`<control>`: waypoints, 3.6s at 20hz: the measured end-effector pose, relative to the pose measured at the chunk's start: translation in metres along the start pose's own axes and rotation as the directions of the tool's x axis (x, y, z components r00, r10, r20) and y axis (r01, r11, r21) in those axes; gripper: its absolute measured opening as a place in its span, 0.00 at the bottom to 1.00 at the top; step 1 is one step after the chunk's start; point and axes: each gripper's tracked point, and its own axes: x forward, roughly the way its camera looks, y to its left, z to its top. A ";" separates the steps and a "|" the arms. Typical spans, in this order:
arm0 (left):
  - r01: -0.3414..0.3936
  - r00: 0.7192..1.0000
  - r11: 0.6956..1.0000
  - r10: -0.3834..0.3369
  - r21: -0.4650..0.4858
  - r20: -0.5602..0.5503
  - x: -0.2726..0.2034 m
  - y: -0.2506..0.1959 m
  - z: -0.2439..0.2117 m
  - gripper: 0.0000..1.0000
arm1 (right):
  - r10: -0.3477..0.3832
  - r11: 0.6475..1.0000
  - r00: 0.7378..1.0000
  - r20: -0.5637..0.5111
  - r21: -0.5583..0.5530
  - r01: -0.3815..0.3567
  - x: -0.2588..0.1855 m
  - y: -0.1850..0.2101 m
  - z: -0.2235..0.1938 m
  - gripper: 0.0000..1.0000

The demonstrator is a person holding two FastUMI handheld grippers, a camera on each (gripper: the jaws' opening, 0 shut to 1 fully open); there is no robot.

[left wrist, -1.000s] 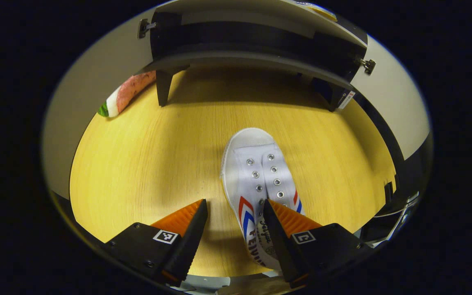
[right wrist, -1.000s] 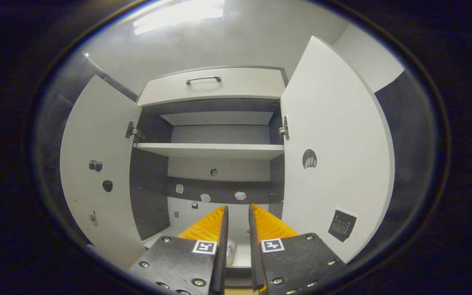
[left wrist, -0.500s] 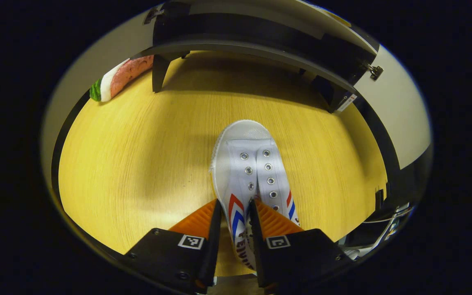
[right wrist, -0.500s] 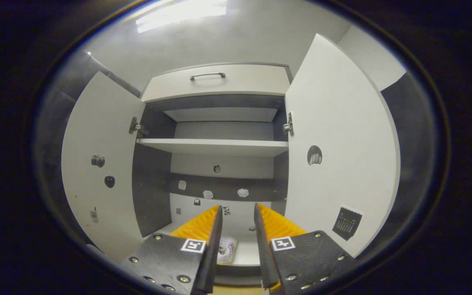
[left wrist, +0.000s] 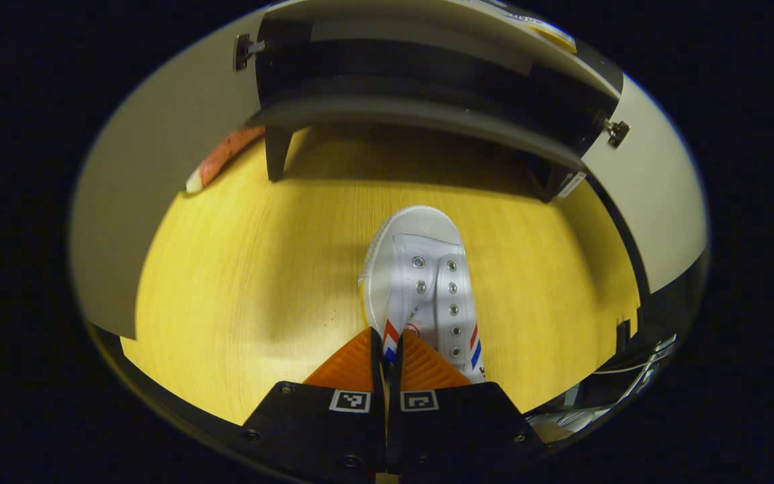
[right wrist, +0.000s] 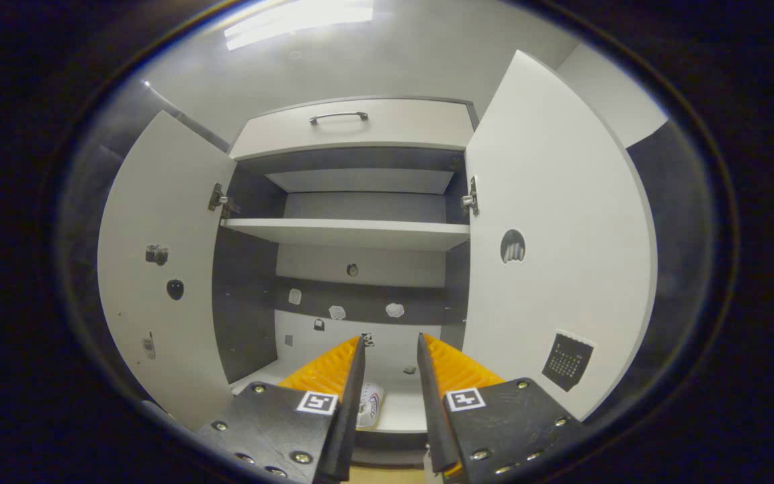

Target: Grab one shoe with the right hand and put it into the shoe cabinet, grab the other shoe with the left hand and put it into the shoe cabinet; then close the right door with the right hand and the left door with the left hand.

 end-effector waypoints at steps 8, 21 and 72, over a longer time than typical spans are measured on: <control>0.061 0.938 0.998 -0.069 0.034 0.341 -0.130 -0.009 0.147 0.02 | -0.006 1.000 1.000 0.001 0.014 0.006 -0.002 -0.005 -0.005 0.44; 0.108 0.810 0.994 -0.104 0.029 0.578 -0.187 -0.011 0.333 0.02 | -0.028 0.999 0.999 -0.018 0.015 0.028 -0.032 -0.012 -0.013 0.44; 0.048 0.540 0.941 -0.307 0.335 0.784 -0.403 -0.129 0.302 0.94 | -0.206 0.971 0.971 -0.119 0.096 0.218 -0.122 -0.173 -0.046 0.76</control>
